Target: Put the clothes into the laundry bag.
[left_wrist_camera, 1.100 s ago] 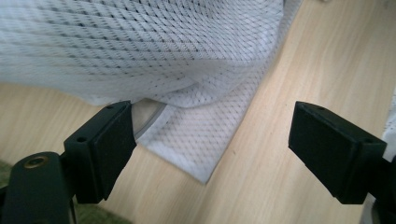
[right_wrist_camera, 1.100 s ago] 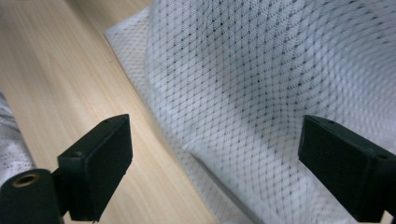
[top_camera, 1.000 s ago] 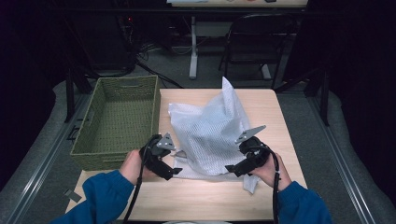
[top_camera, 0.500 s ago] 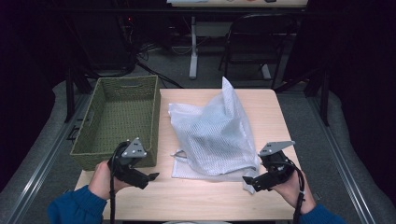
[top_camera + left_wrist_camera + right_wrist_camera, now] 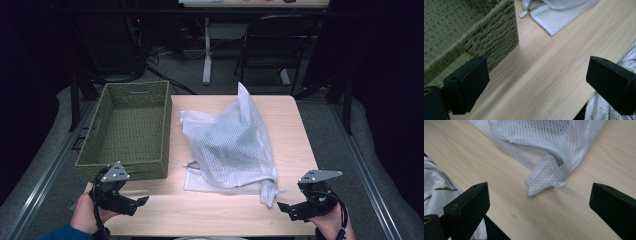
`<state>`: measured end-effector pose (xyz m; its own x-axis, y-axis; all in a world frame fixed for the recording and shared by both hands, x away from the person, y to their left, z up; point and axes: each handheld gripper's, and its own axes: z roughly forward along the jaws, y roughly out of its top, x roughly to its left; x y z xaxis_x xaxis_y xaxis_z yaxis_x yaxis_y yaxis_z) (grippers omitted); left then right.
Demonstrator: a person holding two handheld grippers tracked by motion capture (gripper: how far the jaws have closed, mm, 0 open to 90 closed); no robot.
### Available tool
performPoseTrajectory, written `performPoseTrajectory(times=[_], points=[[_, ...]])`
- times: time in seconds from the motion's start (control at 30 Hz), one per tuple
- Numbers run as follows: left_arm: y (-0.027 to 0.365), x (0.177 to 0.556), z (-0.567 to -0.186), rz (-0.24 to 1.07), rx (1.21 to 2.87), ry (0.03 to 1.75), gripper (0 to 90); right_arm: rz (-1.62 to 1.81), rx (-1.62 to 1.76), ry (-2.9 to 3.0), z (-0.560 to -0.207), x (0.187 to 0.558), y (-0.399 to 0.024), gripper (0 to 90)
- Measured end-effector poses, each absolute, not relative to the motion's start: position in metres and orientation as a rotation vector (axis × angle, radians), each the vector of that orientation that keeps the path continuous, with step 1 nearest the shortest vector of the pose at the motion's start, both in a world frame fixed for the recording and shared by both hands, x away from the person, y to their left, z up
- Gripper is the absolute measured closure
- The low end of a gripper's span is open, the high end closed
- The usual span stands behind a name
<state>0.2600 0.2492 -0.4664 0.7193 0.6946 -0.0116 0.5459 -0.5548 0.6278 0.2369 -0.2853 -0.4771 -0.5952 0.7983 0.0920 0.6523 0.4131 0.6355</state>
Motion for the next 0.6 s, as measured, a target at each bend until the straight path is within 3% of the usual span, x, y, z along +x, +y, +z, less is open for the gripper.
performPoseTrajectory(times=[0.6], points=[[0.262,0.255,-0.490,0.278,2.291,1.049,0.0,0.917,1.332,2.430,-0.487,0.224,-0.293,0.0]])
